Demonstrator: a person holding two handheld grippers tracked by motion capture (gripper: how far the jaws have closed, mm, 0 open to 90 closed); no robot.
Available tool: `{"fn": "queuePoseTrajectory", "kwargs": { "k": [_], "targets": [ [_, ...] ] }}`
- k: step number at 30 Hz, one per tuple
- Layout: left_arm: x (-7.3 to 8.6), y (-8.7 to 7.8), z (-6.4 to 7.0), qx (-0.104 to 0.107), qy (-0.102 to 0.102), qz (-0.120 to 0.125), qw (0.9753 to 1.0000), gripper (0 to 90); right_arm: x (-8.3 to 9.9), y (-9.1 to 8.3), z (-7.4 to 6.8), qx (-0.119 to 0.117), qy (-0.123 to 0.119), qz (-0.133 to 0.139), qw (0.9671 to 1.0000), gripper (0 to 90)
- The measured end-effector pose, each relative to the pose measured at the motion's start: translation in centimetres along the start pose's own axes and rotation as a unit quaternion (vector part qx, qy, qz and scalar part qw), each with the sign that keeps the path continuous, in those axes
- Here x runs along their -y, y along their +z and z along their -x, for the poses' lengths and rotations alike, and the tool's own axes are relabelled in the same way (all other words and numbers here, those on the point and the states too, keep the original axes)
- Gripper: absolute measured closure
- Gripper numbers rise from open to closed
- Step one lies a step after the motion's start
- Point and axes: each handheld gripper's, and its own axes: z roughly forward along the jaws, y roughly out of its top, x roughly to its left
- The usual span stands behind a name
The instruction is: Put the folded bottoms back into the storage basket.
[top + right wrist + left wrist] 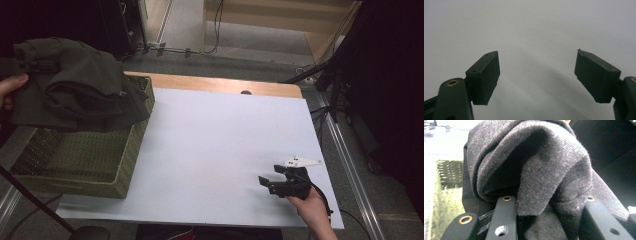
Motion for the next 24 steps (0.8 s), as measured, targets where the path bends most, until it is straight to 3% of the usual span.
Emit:
{"fn": "queuePoseTrajectory", "kwargs": {
  "k": [7,12,24],
  "targets": [
    [0.5,-1.0,-0.7,-0.003,-0.001,0.002,1.0,65.9,0.0,0.1,0.0,-0.001,-0.001,-0.004,1.0,19.1],
    [0.7,-1.2,-1.2,-0.019,0.002,-0.006,0.9998,65.9,0.0,-0.1,0.1,0.001,0.001,-0.003,1.0,19.1],
    [1.7,-0.8,-1.6,-0.016,0.006,-0.024,0.9996,65.8,0.0,0.1,0.0,-0.001,-0.001,-0.006,1.0,19.0]
  ]
}}
